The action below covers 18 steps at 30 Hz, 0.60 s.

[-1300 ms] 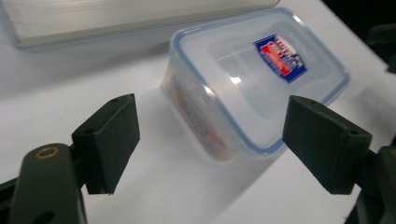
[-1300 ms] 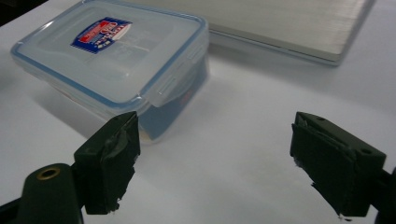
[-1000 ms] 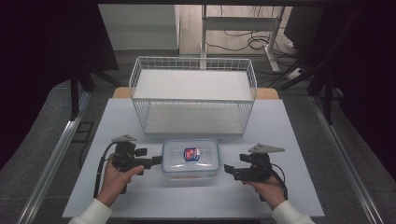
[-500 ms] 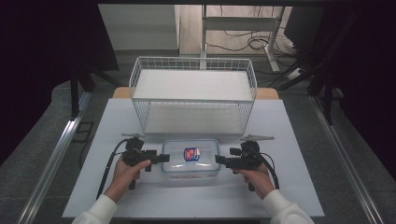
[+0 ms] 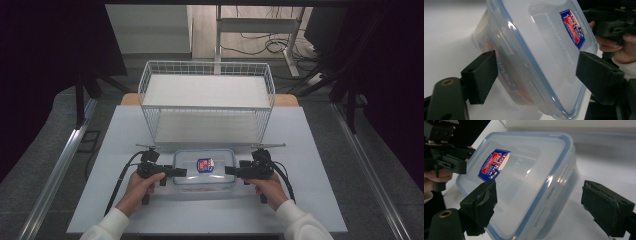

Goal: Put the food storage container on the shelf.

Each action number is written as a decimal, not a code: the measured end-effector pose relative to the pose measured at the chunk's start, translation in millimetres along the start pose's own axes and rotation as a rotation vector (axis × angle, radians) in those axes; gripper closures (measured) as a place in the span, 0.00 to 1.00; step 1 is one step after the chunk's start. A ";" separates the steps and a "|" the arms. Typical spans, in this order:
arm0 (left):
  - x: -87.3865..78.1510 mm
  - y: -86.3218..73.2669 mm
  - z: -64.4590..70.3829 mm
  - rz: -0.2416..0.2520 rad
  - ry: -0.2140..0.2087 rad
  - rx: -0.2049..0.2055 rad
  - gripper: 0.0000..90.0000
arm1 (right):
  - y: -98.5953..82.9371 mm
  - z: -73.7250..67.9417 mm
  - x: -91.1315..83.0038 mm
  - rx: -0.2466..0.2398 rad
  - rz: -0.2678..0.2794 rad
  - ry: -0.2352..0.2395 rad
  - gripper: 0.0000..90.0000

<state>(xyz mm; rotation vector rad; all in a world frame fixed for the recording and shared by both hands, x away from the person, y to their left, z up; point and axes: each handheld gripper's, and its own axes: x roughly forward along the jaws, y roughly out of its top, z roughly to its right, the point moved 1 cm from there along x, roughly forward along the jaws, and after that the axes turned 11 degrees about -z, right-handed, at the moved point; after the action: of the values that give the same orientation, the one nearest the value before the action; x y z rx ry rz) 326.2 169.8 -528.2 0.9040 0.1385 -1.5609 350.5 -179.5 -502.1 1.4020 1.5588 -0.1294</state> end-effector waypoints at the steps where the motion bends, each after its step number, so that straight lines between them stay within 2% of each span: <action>1: 0.3 0.0 0.0 -0.002 0.006 0.001 0.21 | 0.3 0.4 1.5 0.008 -0.005 0.007 0.15; 5: -1.1 -0.2 -1.2 0.009 0.007 -0.005 0.25 | 2.4 4.5 9.0 0.041 -0.025 0.029 0.15; 8: -3.1 -0.4 -0.9 0.018 0.012 -0.003 0.28 | 3.1 4.0 11.8 0.047 -0.037 0.037 0.16; 10: -4.6 -0.7 -0.6 0.030 0.016 -0.002 0.31 | 3.2 2.3 13.6 0.050 -0.041 0.062 0.22; 12: -5.8 -0.8 -0.7 0.035 0.016 -0.005 0.34 | 3.3 0.6 13.2 0.060 -0.038 0.059 0.24; 15: -6.1 -0.9 -0.2 0.036 0.015 -0.013 0.35 | 3.3 3.0 11.2 0.101 -0.040 0.071 0.29; 18: -8.7 -1.9 0.7 0.040 0.013 -0.013 0.39 | 2.9 4.2 7.5 0.121 -0.039 0.085 0.34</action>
<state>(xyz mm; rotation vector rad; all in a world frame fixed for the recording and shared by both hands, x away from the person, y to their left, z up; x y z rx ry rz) 323.6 176.7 -523.2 0.9016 0.1388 -1.5153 356.5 -176.1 -507.9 1.4878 1.6728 -0.1922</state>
